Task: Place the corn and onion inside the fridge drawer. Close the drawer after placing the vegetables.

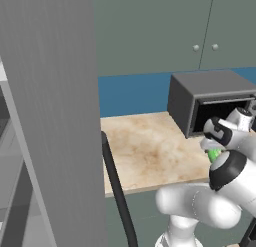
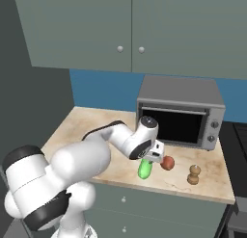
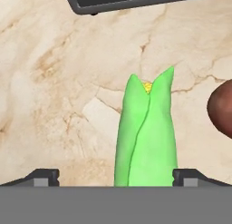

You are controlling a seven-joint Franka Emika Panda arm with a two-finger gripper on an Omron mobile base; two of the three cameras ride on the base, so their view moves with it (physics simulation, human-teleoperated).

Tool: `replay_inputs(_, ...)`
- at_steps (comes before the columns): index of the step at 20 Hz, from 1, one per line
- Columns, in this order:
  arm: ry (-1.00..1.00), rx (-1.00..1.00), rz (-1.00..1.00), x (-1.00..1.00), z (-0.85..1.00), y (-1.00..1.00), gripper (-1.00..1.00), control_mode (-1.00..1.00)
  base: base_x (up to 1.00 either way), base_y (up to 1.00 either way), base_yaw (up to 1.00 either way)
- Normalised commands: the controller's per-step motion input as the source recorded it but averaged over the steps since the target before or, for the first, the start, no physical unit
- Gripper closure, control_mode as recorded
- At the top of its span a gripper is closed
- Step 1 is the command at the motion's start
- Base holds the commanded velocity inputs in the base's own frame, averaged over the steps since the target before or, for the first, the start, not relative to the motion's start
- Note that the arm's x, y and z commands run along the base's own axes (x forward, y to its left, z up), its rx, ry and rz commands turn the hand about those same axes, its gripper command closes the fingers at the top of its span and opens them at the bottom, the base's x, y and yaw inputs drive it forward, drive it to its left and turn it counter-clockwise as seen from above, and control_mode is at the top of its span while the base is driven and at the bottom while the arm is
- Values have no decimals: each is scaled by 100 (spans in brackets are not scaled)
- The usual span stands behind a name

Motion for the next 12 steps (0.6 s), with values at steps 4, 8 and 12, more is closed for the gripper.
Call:
replay_inputs(4,0,1,0,10,-31,-51,-100,-100,0,0,0)
replay_inputs(8,0,0,1,21,-36,-29,-100,-100,0,0,0)
replay_inputs(12,0,0,8,3,-39,0,-100,-100,0,0,0)
